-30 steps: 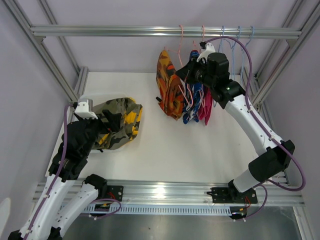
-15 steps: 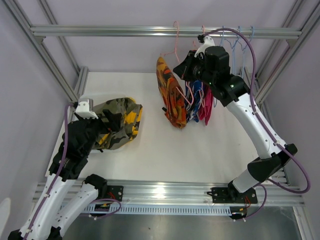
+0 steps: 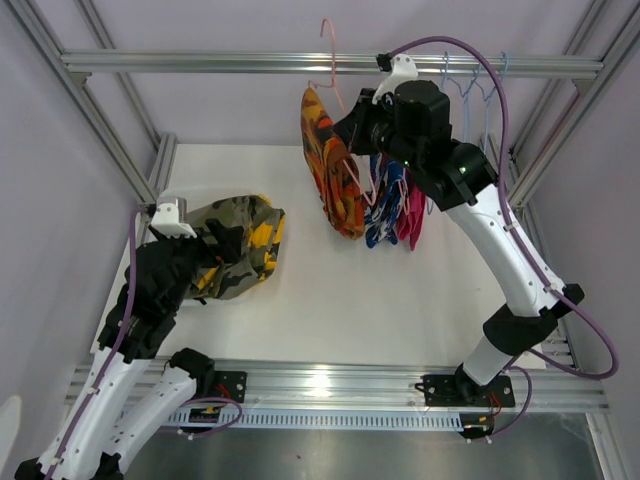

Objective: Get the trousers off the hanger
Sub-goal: Pick up the hanger from the clothesline, then remove the trousers from the hanger.

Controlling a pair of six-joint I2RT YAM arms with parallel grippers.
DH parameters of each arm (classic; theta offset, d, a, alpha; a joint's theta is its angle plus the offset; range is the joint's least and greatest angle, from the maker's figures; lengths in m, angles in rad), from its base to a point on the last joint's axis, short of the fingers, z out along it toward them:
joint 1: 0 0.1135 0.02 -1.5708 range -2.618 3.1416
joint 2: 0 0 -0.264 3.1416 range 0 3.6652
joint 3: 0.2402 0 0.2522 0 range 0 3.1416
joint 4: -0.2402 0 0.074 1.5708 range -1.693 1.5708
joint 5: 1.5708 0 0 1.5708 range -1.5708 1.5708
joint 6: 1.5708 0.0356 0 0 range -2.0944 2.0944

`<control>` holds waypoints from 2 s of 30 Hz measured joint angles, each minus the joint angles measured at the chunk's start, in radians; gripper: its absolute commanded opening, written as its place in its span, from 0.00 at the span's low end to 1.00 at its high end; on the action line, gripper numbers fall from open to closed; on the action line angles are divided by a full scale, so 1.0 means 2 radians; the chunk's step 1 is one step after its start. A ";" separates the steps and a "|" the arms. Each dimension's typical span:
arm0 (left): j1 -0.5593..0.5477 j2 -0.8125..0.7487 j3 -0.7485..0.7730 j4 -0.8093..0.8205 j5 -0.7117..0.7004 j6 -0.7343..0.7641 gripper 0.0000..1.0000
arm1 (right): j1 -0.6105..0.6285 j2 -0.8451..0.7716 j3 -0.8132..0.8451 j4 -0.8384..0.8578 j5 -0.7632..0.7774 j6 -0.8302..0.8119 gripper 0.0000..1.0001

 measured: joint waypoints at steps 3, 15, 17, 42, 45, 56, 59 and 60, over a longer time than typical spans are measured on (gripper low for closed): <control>-0.001 0.000 0.000 0.000 0.000 0.000 0.99 | 0.033 0.006 0.022 -0.009 0.047 -0.022 0.00; -0.077 0.006 0.000 0.000 -0.020 0.024 0.99 | 0.245 0.009 0.015 -0.022 0.346 -0.114 0.00; -0.098 0.006 0.000 -0.002 -0.031 0.026 0.99 | 0.256 0.009 0.005 -0.020 0.371 -0.119 0.00; -0.343 0.026 -0.049 0.087 -0.190 0.013 1.00 | 0.244 0.044 -0.048 -0.019 0.433 -0.029 0.00; -0.356 0.053 -0.056 0.113 -0.211 0.018 0.99 | 0.237 0.044 -0.048 -0.020 0.423 -0.020 0.00; -0.364 0.141 -0.076 0.212 -0.281 0.049 0.99 | 0.225 0.044 -0.066 -0.016 0.389 -0.002 0.00; -0.364 0.168 -0.081 0.238 -0.299 0.057 0.99 | 0.222 0.044 -0.083 -0.010 0.381 0.001 0.00; -0.364 0.177 -0.082 0.245 -0.306 0.061 0.99 | 0.221 0.043 -0.090 -0.010 0.378 0.002 0.00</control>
